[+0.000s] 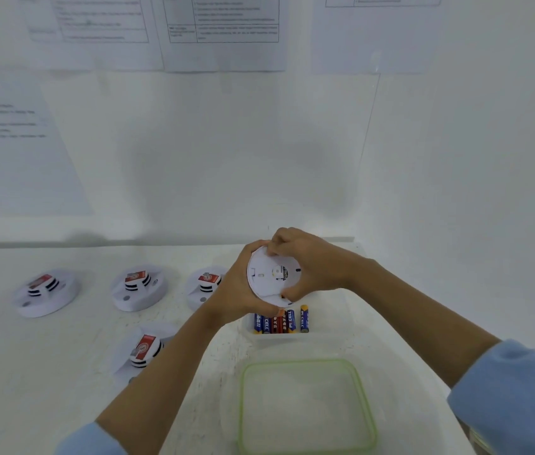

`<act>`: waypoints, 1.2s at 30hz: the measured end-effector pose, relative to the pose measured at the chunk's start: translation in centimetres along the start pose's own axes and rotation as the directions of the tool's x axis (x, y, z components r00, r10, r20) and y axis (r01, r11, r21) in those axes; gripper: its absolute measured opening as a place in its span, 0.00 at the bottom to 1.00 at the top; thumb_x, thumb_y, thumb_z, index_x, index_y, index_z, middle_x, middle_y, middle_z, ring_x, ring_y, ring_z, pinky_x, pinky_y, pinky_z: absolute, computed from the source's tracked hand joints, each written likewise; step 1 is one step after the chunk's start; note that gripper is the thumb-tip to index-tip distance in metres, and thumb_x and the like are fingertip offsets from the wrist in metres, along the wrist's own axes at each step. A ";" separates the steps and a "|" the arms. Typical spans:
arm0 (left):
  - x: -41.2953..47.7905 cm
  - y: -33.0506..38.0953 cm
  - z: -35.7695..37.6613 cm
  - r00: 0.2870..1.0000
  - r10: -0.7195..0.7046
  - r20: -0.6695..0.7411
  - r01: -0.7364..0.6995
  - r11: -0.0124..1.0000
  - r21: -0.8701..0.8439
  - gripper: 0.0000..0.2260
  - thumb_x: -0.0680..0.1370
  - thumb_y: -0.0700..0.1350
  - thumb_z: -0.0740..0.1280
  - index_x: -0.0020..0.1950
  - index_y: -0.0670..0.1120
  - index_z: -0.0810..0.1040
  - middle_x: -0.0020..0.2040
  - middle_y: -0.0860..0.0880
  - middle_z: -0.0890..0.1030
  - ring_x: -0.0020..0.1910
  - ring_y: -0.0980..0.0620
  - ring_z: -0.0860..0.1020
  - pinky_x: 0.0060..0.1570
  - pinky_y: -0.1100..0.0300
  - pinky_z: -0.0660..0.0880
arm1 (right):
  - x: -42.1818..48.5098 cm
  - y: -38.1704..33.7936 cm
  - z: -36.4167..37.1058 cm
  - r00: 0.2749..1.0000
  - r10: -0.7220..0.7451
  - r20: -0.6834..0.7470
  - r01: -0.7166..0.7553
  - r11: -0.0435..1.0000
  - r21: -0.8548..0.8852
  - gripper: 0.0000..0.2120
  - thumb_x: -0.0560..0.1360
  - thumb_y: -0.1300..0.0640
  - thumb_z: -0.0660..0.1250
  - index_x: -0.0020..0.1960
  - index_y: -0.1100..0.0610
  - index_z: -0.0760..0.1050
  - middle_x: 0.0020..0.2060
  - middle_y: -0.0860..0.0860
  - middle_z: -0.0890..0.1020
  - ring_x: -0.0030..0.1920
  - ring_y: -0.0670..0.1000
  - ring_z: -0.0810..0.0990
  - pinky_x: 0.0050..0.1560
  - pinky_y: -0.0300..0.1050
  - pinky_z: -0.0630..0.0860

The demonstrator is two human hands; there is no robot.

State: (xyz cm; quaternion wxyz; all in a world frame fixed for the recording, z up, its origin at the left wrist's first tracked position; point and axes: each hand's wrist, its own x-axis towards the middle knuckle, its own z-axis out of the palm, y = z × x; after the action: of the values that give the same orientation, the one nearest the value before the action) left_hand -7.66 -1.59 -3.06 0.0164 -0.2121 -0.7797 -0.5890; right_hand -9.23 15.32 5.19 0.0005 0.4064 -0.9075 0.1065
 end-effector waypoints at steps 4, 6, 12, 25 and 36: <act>0.3 -0.5 0.1 0.999 -0.016 0.037 0.015 1.000 0.009 0.40 0.58 0.36 0.77 0.64 0.53 0.64 0.61 0.54 0.72 0.57 0.65 0.73 0.50 0.71 0.73 | -0.6 0.4 0.1 0.999 0.029 0.030 -0.030 0.999 0.040 0.33 0.66 0.51 0.74 0.67 0.58 0.68 0.51 0.46 0.65 0.52 0.44 0.62 0.46 0.25 0.61; 0.5 -0.4 0.1 0.999 -0.013 0.043 0.013 1.000 0.011 0.41 0.58 0.36 0.77 0.66 0.51 0.63 0.62 0.52 0.71 0.58 0.63 0.73 0.51 0.69 0.73 | -1.0 0.7 0.0 0.998 0.056 0.021 -0.058 0.995 0.080 0.36 0.65 0.49 0.75 0.69 0.55 0.66 0.54 0.45 0.65 0.54 0.43 0.62 0.50 0.30 0.63; 0.6 0.0 0.6 0.998 -0.001 0.061 -0.001 0.999 0.039 0.42 0.57 0.39 0.78 0.67 0.50 0.62 0.63 0.52 0.71 0.59 0.62 0.72 0.53 0.70 0.73 | -1.6 0.5 -0.5 0.994 0.095 0.056 -0.093 0.995 -0.030 0.35 0.66 0.51 0.74 0.69 0.53 0.66 0.54 0.51 0.70 0.53 0.49 0.68 0.49 0.40 0.68; -1.7 1.3 1.2 0.999 0.053 -0.002 -0.052 0.997 0.054 0.37 0.55 0.47 0.77 0.61 0.55 0.65 0.59 0.55 0.71 0.56 0.68 0.73 0.52 0.72 0.72 | -4.0 0.7 -1.0 0.989 0.141 -0.034 -0.131 0.972 0.196 0.31 0.63 0.58 0.76 0.63 0.52 0.70 0.54 0.47 0.68 0.57 0.48 0.66 0.55 0.40 0.65; -7.3 2.2 -0.2 0.996 -0.006 -0.086 0.003 1.000 -0.030 0.47 0.51 0.43 0.78 0.66 0.48 0.61 0.60 0.54 0.71 0.55 0.69 0.74 0.47 0.71 0.75 | -9.8 -5.1 2.7 0.928 0.147 0.342 -0.264 0.909 0.324 0.29 0.63 0.60 0.76 0.62 0.52 0.70 0.54 0.45 0.72 0.54 0.47 0.71 0.56 0.40 0.70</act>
State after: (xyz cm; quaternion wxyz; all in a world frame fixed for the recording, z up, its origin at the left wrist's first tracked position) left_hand -0.30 -3.54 -3.04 0.0455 -0.1852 -0.7699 -0.6091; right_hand 1.33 18.71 2.64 -0.2287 0.3119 -0.8987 0.2069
